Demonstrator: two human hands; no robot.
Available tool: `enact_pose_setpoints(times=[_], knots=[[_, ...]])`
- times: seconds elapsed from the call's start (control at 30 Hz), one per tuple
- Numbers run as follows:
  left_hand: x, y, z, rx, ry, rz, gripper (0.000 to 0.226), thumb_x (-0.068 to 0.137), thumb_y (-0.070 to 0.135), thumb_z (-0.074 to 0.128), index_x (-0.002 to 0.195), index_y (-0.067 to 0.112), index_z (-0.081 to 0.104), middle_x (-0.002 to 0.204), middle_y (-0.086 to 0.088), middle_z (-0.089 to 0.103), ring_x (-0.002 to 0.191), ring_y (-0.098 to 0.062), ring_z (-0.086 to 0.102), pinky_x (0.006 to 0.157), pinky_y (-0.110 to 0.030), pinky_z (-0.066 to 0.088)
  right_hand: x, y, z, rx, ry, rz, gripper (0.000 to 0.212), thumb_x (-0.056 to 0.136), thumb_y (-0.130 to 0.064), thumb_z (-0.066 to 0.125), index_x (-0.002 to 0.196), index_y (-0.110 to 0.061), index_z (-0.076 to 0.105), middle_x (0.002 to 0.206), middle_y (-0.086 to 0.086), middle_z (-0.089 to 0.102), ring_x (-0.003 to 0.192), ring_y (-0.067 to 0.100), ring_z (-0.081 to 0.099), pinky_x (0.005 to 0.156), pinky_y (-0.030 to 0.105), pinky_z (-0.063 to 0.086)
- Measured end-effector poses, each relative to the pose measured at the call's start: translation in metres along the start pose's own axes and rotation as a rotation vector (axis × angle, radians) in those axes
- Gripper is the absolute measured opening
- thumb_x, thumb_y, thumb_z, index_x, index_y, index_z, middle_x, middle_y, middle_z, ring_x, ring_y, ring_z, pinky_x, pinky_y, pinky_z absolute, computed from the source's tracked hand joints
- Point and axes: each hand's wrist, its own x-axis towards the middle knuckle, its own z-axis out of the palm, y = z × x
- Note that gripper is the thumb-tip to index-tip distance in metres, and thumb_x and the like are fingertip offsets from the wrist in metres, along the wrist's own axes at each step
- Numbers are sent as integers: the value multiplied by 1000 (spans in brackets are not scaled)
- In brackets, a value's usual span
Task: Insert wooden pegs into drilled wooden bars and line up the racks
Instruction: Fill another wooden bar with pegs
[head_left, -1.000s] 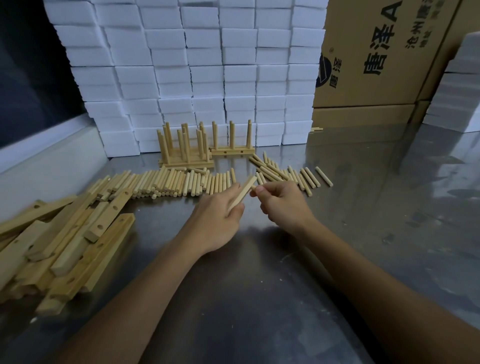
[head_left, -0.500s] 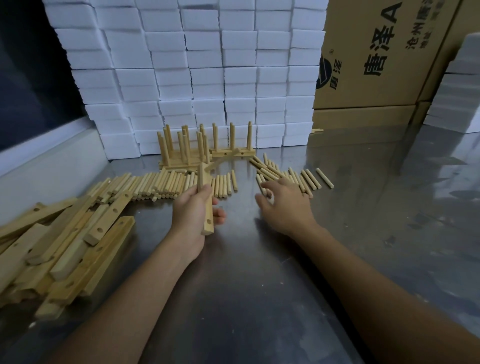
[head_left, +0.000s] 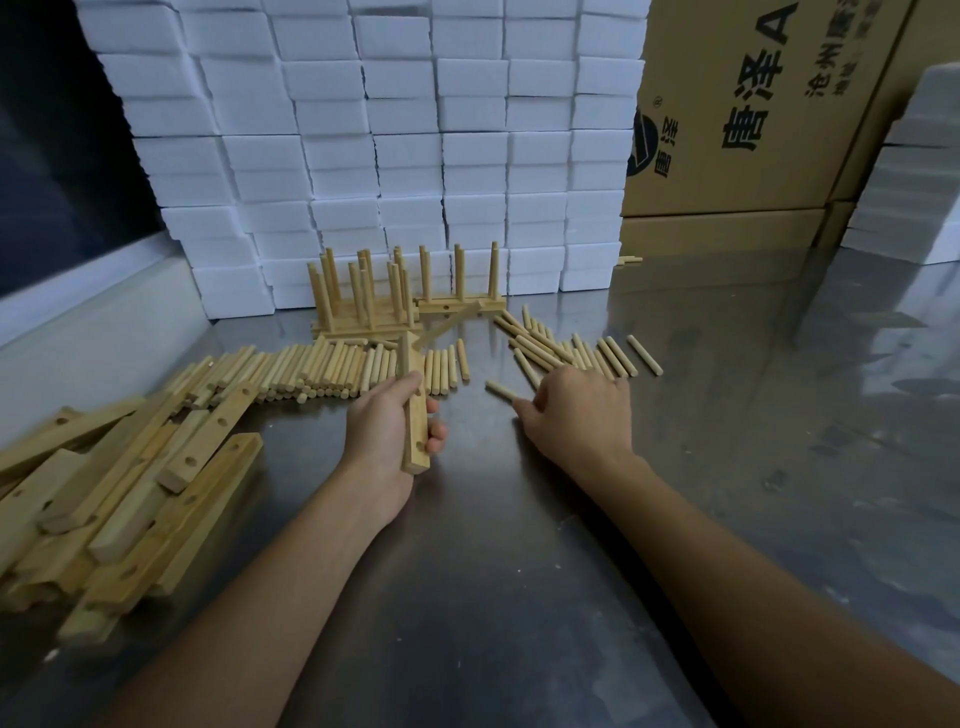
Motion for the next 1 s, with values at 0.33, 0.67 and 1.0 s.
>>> enact_pose_setpoints(times=[0.33,0.67,1.0], knots=[[2,-3,-3,42,-18,14,12,94,6,49,85,3,56,66,-8,53,42,-15,50,34,-20,32,-2,-7,-1,152,-143,-115,33,97,-27,61,127,-13,61,118,6,65,108,25,59,92,44,52],[-2,-1,-7,14,-30,3,11,97,9,49,89,3,55,59,-4,56,42,-15,49,32,-20,31,-5,-7,0,466,-135,-163,34,104,-15,43,136,-23,49,125,4,48,102,15,44,83,29,35],[-5,-1,-10,79,-86,36,17,102,19,48,109,11,61,83,-9,67,43,-17,53,32,-18,30,-9,-2,3,630,96,-186,38,98,-47,54,77,-16,64,63,-2,56,58,10,48,55,27,39]])
